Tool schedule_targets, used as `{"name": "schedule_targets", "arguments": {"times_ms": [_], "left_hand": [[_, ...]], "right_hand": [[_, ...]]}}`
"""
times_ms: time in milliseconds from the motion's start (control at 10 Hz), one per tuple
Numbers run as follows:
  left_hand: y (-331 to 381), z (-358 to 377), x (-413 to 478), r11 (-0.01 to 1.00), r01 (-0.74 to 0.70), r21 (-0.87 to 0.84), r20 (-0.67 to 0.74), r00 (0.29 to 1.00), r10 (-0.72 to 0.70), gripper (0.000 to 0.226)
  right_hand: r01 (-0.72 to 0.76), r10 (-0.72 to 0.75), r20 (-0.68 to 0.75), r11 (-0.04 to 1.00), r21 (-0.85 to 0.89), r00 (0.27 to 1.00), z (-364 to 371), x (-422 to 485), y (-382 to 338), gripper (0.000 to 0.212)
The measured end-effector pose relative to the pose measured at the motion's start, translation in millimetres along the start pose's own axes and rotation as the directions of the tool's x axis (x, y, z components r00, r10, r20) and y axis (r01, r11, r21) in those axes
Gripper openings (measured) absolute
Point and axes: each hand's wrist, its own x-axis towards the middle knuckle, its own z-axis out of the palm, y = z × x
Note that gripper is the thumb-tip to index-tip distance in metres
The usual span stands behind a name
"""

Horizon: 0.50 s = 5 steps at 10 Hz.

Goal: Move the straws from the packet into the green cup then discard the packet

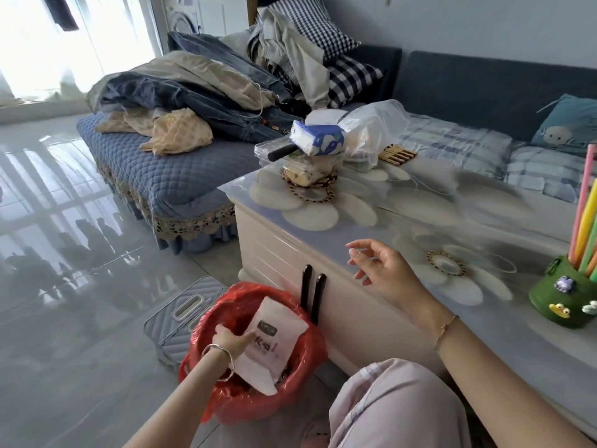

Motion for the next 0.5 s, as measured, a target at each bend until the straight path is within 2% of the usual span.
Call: {"name": "schedule_targets", "arguments": {"times_ms": [100,300,400,500], "left_hand": [[14,-3,-4,0.998,-0.07,0.012,-0.023,0.997,0.07,0.082],[58,0,-5,0.944,-0.31,-0.11,-0.078,0.95,0.303,0.078],[102,1,-45,0.876,-0.472,-0.102,-0.201,0.872,0.446,0.059],[139,7,-65,0.769,-0.63,-0.109,-0.277,0.762,0.585,0.055]], "right_hand": [[0.005,-0.005,-0.007,1.0,0.003,1.0,-4,-3,-2,0.018],[0.059,-0.059,-0.025,0.998,0.032,0.998,-20,-13,-13,0.013],[0.144,-0.141,-0.075,0.989,0.034,0.987,-36,-22,-28,0.011],[0.295,-0.283,-0.197,0.955,0.034,0.938,-62,-38,-56,0.014]]}}
